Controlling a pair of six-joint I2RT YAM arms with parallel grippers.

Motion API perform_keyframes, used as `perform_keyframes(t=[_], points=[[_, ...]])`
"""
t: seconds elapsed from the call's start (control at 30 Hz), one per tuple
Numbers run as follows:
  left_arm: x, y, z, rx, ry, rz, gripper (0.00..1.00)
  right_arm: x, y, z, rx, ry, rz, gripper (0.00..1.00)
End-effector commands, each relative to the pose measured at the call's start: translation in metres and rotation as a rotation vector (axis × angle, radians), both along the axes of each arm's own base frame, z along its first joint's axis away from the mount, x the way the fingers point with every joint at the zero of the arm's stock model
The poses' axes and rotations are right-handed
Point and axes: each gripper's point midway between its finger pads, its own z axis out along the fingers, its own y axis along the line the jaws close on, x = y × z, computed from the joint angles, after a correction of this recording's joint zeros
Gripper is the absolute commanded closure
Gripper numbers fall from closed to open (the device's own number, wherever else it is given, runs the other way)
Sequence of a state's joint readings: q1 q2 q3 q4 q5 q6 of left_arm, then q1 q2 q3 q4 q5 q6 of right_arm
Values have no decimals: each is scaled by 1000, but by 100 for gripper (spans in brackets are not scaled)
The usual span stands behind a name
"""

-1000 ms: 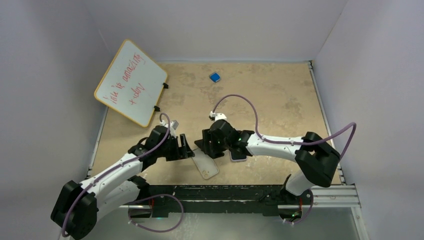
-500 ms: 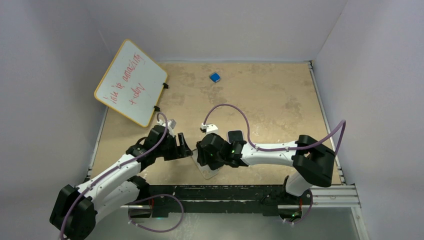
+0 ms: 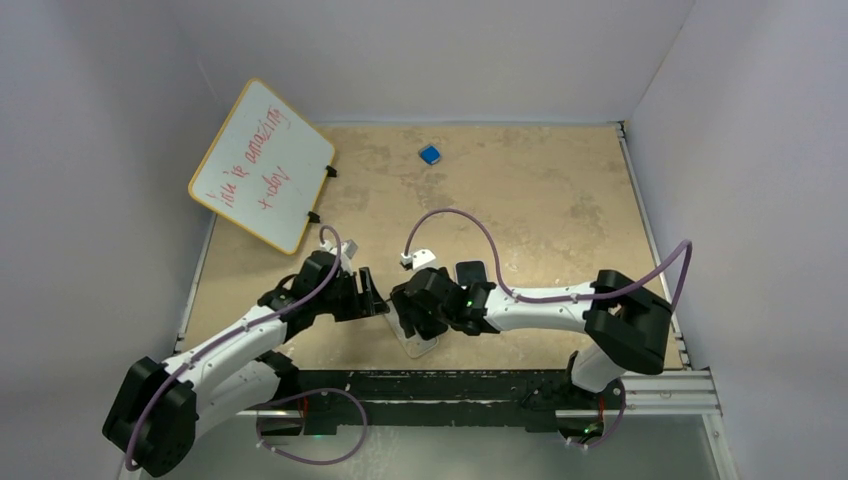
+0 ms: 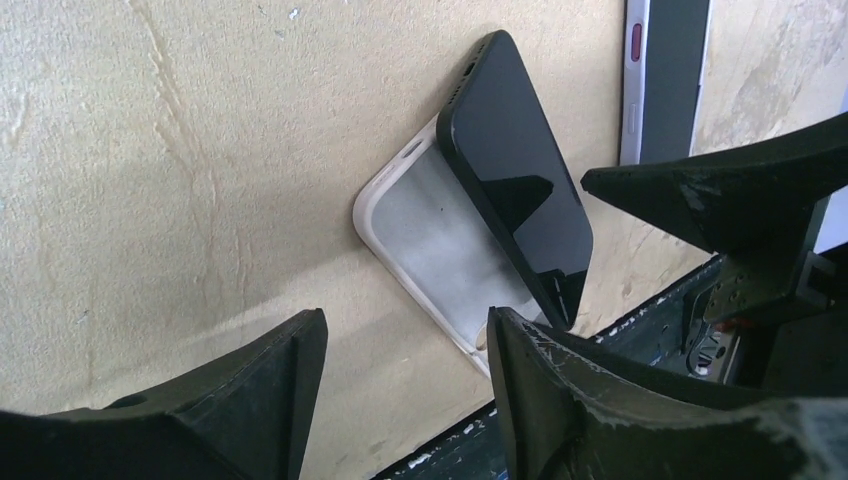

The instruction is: Put the phone into the phone case

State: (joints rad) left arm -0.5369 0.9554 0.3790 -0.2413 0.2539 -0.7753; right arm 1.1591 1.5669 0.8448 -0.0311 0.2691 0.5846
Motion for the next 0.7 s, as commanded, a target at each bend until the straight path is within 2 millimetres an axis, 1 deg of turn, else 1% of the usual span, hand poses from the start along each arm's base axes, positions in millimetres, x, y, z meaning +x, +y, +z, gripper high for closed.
perform_keyframes(t=[0.0, 0.2, 0.3, 0.4, 0.47, 0.57, 0.67], points=[[8, -2, 3, -12, -35, 4, 39, 8, -10, -10, -34, -20, 21, 9], [9, -3, -5, -9, -25, 3, 42, 10, -15, -17, 1, 14, 50, 6], [9, -4, -10, -7, -11, 3, 43, 7, -14, -20, 9, 32, 71, 6], [10, -6, -12, -8, -3, 0, 44, 1, -9, -26, 18, 64, 94, 7], [9, -8, -13, -17, 2, -5, 46, 9, -10, -29, -14, 33, 82, 9], [9, -11, -15, -32, 10, -11, 49, 6, -4, -32, -15, 53, 102, 11], [8, -13, -18, -37, 22, -17, 54, 8, -4, -31, -20, 54, 82, 13]])
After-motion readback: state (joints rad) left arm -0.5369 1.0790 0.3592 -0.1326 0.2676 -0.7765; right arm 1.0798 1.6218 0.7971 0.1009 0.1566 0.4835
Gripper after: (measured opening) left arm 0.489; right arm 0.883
